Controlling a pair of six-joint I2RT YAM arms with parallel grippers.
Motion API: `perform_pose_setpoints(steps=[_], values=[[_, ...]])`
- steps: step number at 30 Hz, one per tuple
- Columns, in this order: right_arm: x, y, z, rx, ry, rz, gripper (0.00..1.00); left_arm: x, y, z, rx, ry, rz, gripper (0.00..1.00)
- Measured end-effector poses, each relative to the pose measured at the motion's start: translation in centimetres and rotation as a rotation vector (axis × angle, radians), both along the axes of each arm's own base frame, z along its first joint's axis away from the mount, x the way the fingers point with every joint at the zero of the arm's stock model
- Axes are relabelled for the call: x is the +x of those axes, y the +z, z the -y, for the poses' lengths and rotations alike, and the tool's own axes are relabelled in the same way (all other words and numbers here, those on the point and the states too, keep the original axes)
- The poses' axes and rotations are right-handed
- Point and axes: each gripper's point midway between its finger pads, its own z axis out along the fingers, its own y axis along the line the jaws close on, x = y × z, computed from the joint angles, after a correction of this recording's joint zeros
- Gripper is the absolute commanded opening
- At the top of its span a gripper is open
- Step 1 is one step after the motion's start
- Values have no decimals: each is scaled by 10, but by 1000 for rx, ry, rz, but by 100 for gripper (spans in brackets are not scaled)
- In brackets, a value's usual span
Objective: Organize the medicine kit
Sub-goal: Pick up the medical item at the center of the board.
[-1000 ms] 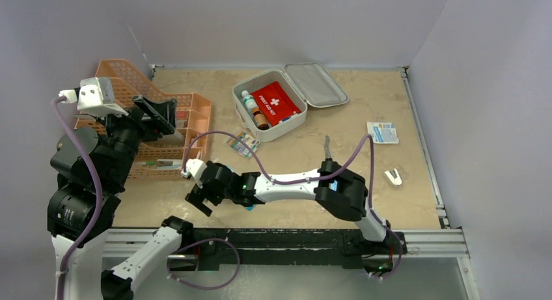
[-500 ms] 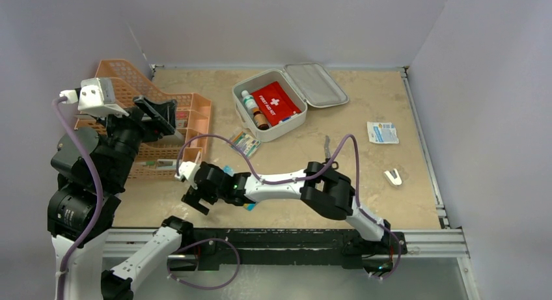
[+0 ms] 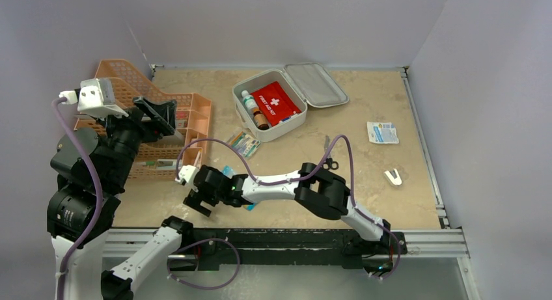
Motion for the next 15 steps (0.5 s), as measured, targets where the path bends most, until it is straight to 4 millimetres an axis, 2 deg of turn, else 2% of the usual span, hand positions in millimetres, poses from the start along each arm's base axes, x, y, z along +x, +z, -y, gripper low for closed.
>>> perform_pose_setpoints(steps=[15], values=[[0, -1, -1, -2, 2, 3, 82, 0, -3, 0, 2, 0, -5, 77]])
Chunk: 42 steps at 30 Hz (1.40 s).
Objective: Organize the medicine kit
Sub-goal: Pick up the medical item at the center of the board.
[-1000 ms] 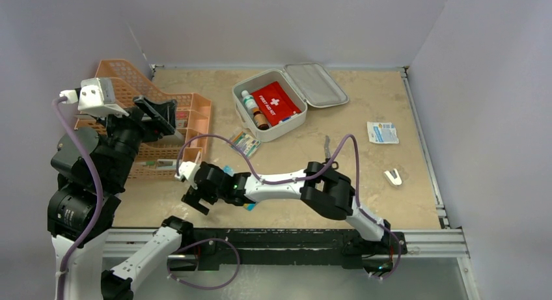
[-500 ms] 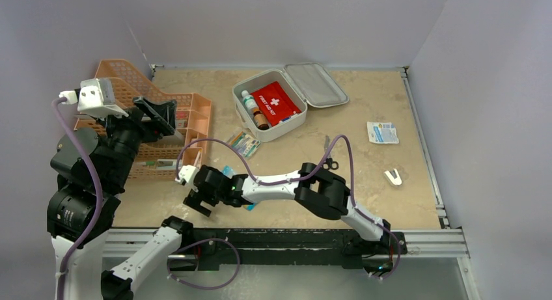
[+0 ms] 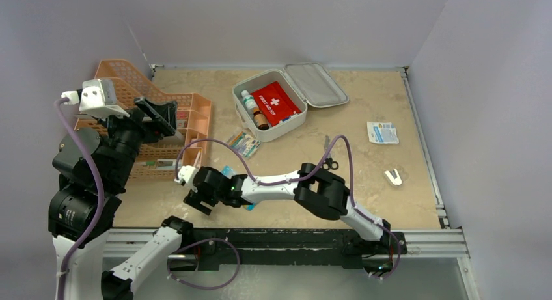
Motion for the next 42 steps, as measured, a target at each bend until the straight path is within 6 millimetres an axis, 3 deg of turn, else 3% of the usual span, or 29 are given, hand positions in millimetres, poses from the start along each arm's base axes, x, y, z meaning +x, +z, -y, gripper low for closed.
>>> perform_pose_setpoints(steps=[21, 29, 34, 42], values=[[5, 0, -6, 18, -15, 17, 57, 0, -4, 0, 5, 0, -6, 77], [3, 3, 1, 23, -19, 11, 55, 0, -9, -2, 13, 7, -13, 77], [-1, 19, 8, 42, -25, -1, 54, 0, -11, -3, 17, 13, -16, 77], [4, 65, 22, 107, -57, 7, 54, 0, -13, -2, 19, 10, -21, 77]])
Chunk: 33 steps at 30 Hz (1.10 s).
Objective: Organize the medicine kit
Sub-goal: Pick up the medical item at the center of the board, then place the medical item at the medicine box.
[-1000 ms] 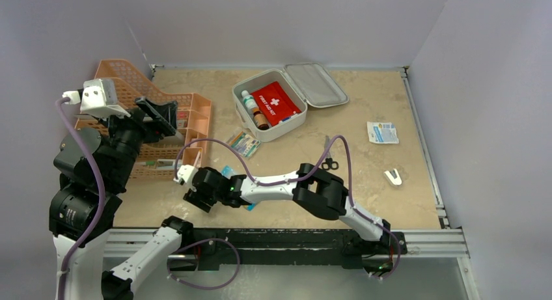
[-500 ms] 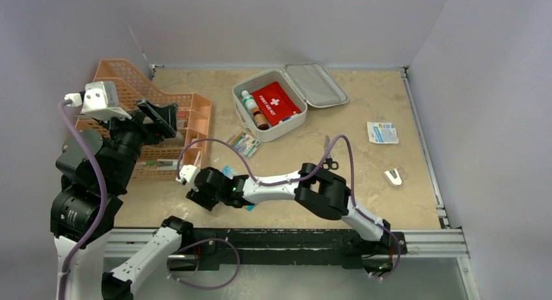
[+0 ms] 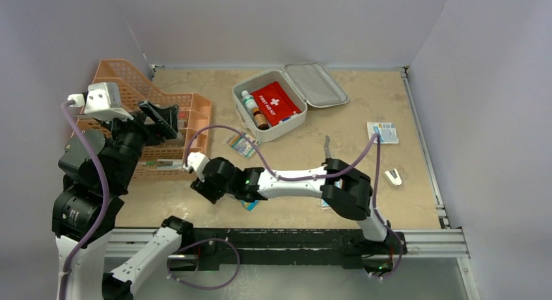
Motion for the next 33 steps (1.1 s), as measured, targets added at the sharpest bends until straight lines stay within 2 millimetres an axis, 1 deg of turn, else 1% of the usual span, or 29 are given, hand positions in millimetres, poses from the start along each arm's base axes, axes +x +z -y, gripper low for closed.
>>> perform_pose_setpoints(steps=[3, 4, 5, 7, 9, 12, 16, 20, 23, 26, 30, 33], values=[[11, 18, 12, 20, -37, -5, 53, 2, -5, 3, 3, -12, -12, 77], [17, 29, 19, 36, -61, -9, 53, 3, -7, 4, 4, -17, -17, 77], [23, 30, 22, 38, -74, -9, 53, 4, -10, 6, 4, -24, -23, 77], [40, 41, 37, 56, -120, -16, 53, 10, -19, 13, 2, -50, -40, 77], [62, 49, 56, 65, -181, -23, 53, 15, -29, 20, 2, -75, -64, 77], [100, 57, 87, 71, -291, -23, 53, 27, -44, 34, 2, -124, -110, 77], [142, 62, 128, 54, -415, -26, 53, 46, -70, 54, 7, -187, -180, 77], [171, 65, 159, 44, -504, -26, 53, 58, -96, 72, 12, -258, -249, 77], [183, 63, 174, 28, -543, -29, 52, 57, -111, 87, -1, -341, -282, 77], [192, 62, 184, 8, -577, -28, 53, 51, -117, 97, -16, -399, -287, 77], [210, 65, 186, -4, -608, -18, 54, 45, -121, 96, -16, -411, -275, 77], [224, 61, 188, -27, -633, -14, 54, 39, -126, 93, -1, -414, -263, 77]])
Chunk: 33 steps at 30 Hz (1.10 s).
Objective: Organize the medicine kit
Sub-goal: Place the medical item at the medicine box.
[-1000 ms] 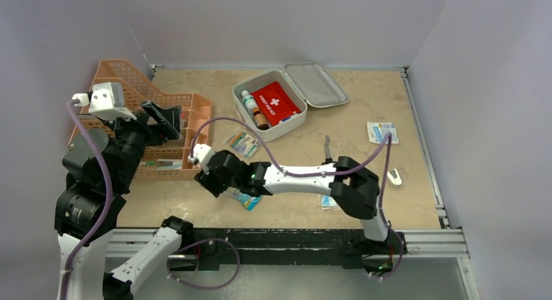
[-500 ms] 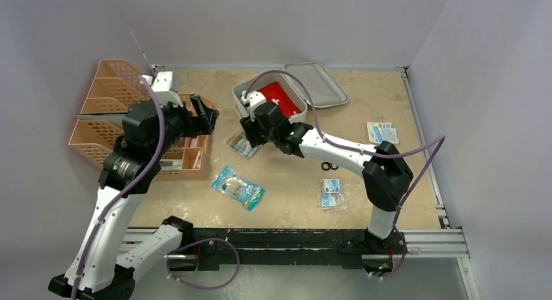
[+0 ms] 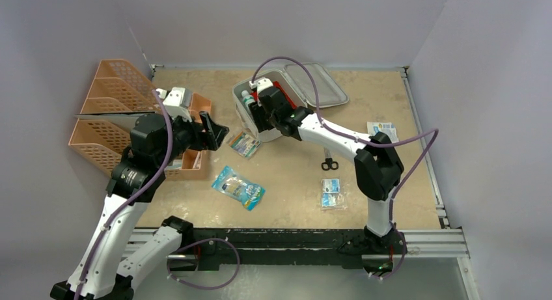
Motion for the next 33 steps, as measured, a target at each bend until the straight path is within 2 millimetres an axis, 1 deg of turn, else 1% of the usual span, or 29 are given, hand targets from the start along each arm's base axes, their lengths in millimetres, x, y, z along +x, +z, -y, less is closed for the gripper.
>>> perform_pose_setpoints(steps=[2, 7, 11, 14, 19, 24, 28, 33], values=[[6, -5, 3, -21, -11, -16, 54, -2, -5, -3, 18, 0, 8, 76], [21, -23, 14, -79, -40, -66, 55, -7, -28, -8, 60, -4, 4, 76], [27, -38, 25, -123, -58, -102, 56, -14, -45, -7, 66, -27, 20, 76], [35, -46, 30, -145, -73, -125, 56, -16, -49, -6, 74, -45, 45, 76], [41, -60, 37, -183, -79, -154, 57, -16, -47, -1, 99, -99, 80, 76], [42, -71, 42, -216, -83, -187, 59, -15, -59, 0, 128, -119, 70, 77], [41, -70, 45, -228, -84, -199, 60, -16, -66, 0, 135, -121, 60, 77], [39, -68, 47, -238, -81, -208, 69, -15, -64, 0, 143, -123, 72, 77]])
